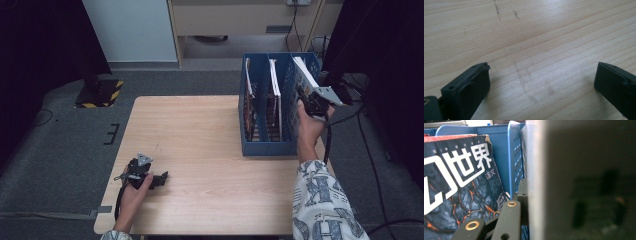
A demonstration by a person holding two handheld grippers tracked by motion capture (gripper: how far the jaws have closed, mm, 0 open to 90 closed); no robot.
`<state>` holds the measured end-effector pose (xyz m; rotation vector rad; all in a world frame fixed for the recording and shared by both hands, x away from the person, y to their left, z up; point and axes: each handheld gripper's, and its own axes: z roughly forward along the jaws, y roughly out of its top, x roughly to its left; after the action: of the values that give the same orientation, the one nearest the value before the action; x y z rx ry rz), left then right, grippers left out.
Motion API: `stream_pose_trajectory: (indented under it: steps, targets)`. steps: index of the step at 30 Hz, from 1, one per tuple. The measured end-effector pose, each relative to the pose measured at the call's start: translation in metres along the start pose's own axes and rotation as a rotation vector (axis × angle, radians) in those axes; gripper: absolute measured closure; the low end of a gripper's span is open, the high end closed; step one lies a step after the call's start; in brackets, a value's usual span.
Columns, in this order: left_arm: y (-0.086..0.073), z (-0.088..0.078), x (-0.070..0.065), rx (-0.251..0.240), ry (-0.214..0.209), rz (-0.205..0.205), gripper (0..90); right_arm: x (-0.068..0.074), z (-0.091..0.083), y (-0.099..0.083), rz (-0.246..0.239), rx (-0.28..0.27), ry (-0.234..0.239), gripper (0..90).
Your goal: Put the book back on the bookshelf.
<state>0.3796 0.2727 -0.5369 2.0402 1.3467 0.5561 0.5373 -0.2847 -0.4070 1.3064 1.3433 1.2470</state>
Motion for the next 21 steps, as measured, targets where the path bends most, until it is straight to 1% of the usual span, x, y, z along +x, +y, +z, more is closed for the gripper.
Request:
stream_pose_trajectory:
  steps: [2,3,6,9,10,12,13,14,17,18,19,21]
  targets:
    - [0.0,0.0,-0.0001,0.0,0.001,0.0,0.0,0.0004,-0.0003,-0.0028,0.004,0.001,0.0,73.2]
    - [-0.0001,-0.0001,-0.0002,0.0,0.001,0.0,0.0,0.0008,-0.0011,-0.0053,-0.005,0.001,-0.002,73.2]
    - [-0.0001,-0.0002,-0.0004,0.0,0.001,0.001,0.0,0.0016,-0.0015,-0.005,-0.009,0.005,0.001,73.2]
    - [-0.0001,-0.0002,-0.0004,0.0,0.001,0.001,0.0,0.0045,-0.0017,-0.0047,-0.037,0.012,0.01,73.3]
    - [-0.0001,-0.0002,-0.0004,0.0,0.001,0.001,0.0,0.0045,-0.0017,-0.0047,-0.037,0.012,0.01,73.3]
    - [-0.0001,-0.0002,-0.0004,0.0,0.001,0.001,0.0,0.0068,-0.0015,-0.0046,-0.064,0.012,0.011,73.5]
    - [-0.0001,-0.0002,-0.0005,0.0,0.001,0.001,0.0,0.0083,-0.0016,-0.0045,-0.086,0.014,0.007,73.5]
    - [-0.0001,-0.0002,-0.0005,0.0,0.001,0.001,0.0,0.0083,-0.0016,-0.0045,-0.086,0.014,0.007,73.5]
    - [0.0,-0.0001,-0.0005,0.0,-0.002,0.004,0.0,0.0086,0.0002,-0.0023,-0.121,0.019,0.004,73.6]
    - [0.0,-0.0001,-0.0005,0.0,-0.002,0.004,0.0,0.0086,0.0002,-0.0023,-0.121,0.019,0.004,73.6]
    - [0.0001,0.0001,-0.0005,0.0,-0.004,0.004,0.0,0.0094,0.0012,-0.0012,-0.142,0.022,-0.003,73.6]
    - [0.0002,0.0002,-0.0005,0.0,-0.004,0.004,0.0,0.01,0.0019,-0.0024,-0.144,0.019,-0.002,73.6]
